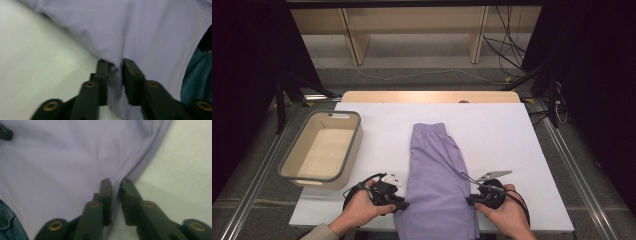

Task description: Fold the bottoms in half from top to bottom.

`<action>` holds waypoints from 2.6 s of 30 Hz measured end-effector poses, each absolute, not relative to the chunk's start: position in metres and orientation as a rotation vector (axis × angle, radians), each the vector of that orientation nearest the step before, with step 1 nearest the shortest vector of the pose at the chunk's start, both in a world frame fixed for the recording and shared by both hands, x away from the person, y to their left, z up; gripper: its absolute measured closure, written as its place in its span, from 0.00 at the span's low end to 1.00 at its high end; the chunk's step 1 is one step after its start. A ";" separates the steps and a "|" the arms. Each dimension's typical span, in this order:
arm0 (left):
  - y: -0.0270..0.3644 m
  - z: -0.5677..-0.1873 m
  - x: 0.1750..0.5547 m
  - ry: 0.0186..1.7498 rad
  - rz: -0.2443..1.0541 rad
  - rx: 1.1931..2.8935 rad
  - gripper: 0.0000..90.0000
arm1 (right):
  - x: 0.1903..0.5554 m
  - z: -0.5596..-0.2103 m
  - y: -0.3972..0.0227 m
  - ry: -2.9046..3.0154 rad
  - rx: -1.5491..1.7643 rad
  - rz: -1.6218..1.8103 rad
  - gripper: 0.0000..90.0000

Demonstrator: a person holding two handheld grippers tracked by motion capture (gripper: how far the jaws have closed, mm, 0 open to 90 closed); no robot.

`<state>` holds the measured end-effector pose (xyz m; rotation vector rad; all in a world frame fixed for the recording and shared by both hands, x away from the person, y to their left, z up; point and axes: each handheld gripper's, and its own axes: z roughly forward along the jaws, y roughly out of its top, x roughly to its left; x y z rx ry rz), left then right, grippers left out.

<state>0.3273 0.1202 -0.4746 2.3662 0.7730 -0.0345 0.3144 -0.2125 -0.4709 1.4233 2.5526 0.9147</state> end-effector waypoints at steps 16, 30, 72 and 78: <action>0.129 -0.464 0.337 0.772 0.226 2.199 0.17 | 0.334 -0.463 -0.222 2.331 1.234 1.214 0.32; 0.118 -0.445 0.382 0.804 0.275 2.126 0.11 | 0.363 -0.455 -0.220 2.308 1.135 1.243 0.23; 0.076 -0.449 0.530 1.155 0.337 2.085 0.29 | 0.517 -0.444 -0.156 2.289 1.260 1.106 0.31; 0.075 -0.454 0.536 1.195 0.345 2.071 0.36 | 0.533 -0.450 -0.149 2.289 1.316 1.108 0.34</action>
